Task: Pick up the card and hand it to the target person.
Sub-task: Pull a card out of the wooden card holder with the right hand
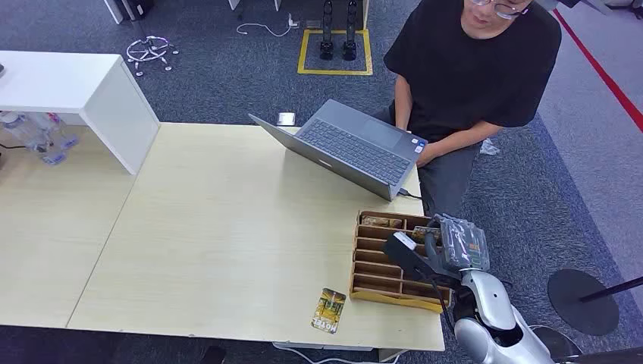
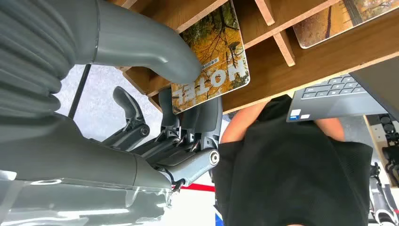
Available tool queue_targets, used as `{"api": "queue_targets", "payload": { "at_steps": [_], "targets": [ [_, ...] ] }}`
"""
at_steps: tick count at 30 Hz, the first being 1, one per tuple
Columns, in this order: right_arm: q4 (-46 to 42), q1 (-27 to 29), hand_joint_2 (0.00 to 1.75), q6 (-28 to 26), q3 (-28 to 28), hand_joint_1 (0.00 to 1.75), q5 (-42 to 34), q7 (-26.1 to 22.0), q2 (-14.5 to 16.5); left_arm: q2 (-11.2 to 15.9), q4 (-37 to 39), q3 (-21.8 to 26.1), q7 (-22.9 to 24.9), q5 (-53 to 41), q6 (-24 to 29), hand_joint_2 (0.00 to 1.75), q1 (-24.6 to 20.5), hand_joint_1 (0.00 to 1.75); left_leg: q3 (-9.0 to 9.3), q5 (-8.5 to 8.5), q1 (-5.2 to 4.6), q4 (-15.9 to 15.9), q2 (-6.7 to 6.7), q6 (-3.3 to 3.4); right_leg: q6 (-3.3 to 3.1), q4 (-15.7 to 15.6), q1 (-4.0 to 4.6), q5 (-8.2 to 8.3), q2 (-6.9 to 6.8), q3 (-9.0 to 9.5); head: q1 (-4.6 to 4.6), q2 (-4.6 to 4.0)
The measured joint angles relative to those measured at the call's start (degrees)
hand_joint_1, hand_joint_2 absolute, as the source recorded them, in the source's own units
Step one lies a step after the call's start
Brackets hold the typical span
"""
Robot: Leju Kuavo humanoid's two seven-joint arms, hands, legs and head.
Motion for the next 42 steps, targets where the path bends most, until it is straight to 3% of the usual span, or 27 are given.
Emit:
{"api": "queue_targets", "payload": {
  "at_steps": [19, 33, 42],
  "targets": [
    [-6.47, -0.37, 1.75, 0.88, -0.03, 1.56, -4.40, 0.57, 0.30, 0.00, -0.01, 0.00, 0.15, 0.17, 0.73, 0.00, 0.05, 0.00, -0.02, 0.00, 0.00, 0.00, 0.00, 0.00, 0.01, 0.00, 0.00, 0.01, 0.01, -0.01, 0.00, 0.00],
    [-9.39, -0.69, 1.75, 0.83, -0.08, 1.70, -4.88, 0.64, 0.38, 0.00, -0.01, 0.00, -0.01, 0.22, 0.96, 0.00, 0.05, 0.00, -0.01, 0.00, 0.00, 0.00, 0.00, 0.00, 0.01, 0.00, 0.00, 0.01, 0.01, -0.01, -0.02, 0.00],
    [-15.25, -0.79, 1.75, -2.13, -5.91, 1.72, 1.74, 5.15, -2.95, 0.00, -0.01, 0.00, -0.20, 0.35, 0.93, 0.00, 0.12, 0.00, 0.10, 0.00, -0.02, 0.03, 0.00, 0.01, 0.01, -0.04, -0.01, 0.01, 0.02, -0.02, -0.01, 0.00]
  ]
}}
